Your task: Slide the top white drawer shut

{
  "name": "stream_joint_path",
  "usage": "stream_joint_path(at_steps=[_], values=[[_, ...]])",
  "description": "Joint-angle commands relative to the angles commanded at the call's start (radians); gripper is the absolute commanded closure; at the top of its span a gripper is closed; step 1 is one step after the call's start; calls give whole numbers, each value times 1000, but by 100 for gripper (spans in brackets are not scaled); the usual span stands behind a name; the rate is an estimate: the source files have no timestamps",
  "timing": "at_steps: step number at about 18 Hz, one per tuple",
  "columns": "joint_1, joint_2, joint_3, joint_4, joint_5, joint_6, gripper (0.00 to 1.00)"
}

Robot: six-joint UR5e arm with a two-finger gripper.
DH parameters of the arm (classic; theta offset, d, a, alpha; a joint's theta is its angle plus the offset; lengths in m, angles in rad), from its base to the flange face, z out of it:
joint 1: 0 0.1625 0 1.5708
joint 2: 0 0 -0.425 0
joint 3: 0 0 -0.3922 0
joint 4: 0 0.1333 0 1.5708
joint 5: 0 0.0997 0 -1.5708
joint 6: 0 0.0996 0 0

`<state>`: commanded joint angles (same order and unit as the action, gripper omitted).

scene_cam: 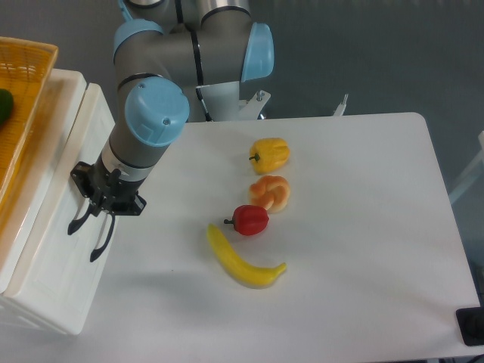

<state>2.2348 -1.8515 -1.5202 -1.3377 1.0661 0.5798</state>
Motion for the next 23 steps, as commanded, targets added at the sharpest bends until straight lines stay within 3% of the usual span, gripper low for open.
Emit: stream_joint_path(at_steps=[4,10,18,23], values=[[80,-3,20,3,5,8,51],[192,-24,20,64,143,31,3],[338,-87,20,121,256,50,0],[408,-129,21,158,334,245,0]])
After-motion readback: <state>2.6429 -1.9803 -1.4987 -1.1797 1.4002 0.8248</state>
